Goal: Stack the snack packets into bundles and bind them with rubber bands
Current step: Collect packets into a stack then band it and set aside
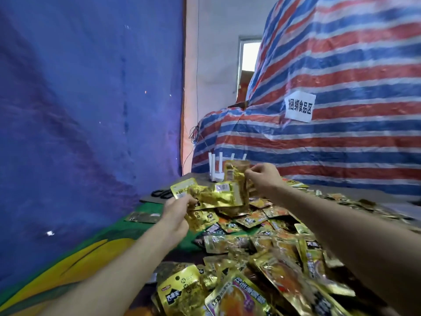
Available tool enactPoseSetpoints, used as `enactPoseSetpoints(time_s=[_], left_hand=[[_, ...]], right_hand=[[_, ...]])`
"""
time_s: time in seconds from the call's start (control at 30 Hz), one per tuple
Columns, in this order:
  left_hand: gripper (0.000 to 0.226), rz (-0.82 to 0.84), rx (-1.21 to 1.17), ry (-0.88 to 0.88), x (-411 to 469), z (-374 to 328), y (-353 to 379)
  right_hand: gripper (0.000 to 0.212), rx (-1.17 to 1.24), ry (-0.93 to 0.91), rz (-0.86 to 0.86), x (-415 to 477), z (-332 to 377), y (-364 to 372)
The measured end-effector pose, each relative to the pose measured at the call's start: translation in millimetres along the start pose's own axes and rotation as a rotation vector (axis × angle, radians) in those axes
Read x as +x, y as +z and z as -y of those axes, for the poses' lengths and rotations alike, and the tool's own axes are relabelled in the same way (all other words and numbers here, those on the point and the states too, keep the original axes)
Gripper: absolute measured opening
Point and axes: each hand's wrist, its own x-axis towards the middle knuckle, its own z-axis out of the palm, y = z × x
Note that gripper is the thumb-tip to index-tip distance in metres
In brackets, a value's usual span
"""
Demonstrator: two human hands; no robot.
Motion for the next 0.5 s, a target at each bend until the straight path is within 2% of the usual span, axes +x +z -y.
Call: enactPoseSetpoints(time_s=[0.1,0.2,0.27,0.4,0.5], left_hand=[[0.024,-0.078,-0.048,0.063,-27,2,11],[0.019,-0.093,0.042,0.136,-60,7,23],[0.016,-0.059,0.111,0.197,-81,11,25],[0.02,0.061,0.198,0.311,-128,13,33],[0.035,0.051,0.325,0.393,-164,23,41]], right_hand=[[0.027,0.302,0.098,0.045,-23,12,-7],[0.029,0.462,0.13,0.083,-54,18,-12],[0.031,0.469,0.134,0.036,-80,21,-18],[0.018,0.396,0.076,-0.031,-138,24,-33],[0.014,0.457,0.012,-0.129,-185,30,-35]])
